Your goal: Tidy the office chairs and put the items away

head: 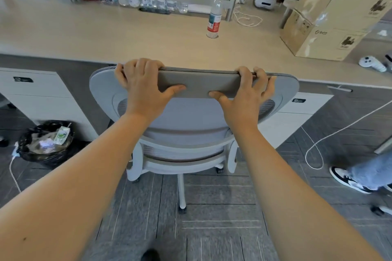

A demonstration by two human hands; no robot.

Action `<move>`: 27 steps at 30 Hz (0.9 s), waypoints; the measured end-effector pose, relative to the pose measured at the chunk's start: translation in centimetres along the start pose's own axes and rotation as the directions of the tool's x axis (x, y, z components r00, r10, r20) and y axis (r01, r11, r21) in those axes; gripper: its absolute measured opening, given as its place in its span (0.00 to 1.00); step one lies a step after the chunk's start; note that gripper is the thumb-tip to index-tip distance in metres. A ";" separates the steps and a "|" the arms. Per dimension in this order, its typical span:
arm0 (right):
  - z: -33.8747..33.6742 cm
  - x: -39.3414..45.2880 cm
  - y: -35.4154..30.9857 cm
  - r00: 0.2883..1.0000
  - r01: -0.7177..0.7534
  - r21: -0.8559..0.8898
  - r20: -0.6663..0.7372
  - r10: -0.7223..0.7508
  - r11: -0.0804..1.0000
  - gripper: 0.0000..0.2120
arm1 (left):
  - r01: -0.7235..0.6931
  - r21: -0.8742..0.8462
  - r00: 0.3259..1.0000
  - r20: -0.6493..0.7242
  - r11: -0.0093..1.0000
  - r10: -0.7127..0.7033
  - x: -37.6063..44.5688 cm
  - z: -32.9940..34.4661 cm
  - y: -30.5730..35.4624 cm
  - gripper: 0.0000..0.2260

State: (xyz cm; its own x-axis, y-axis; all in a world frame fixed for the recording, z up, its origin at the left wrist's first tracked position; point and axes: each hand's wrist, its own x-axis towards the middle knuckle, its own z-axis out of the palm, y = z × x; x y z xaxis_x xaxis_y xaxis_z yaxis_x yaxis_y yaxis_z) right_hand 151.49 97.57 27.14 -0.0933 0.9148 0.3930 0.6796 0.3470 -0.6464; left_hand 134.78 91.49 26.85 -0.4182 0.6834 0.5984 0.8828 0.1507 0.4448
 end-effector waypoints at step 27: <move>12.2 12.9 -4.1 0.999 -0.016 0.034 -0.028 0.017 0.999 0.31 | -0.033 -0.034 0.998 0.061 0.999 0.035 15.2 6.9 -9.6 0.29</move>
State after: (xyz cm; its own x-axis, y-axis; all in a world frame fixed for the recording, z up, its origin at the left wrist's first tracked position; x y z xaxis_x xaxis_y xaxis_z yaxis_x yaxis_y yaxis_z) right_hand 138.65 110.52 26.87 -0.0613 0.9146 0.3998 0.6560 0.3388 -0.6745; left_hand 121.42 105.36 27.04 -0.3734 0.7307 0.5716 0.8884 0.1041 0.4472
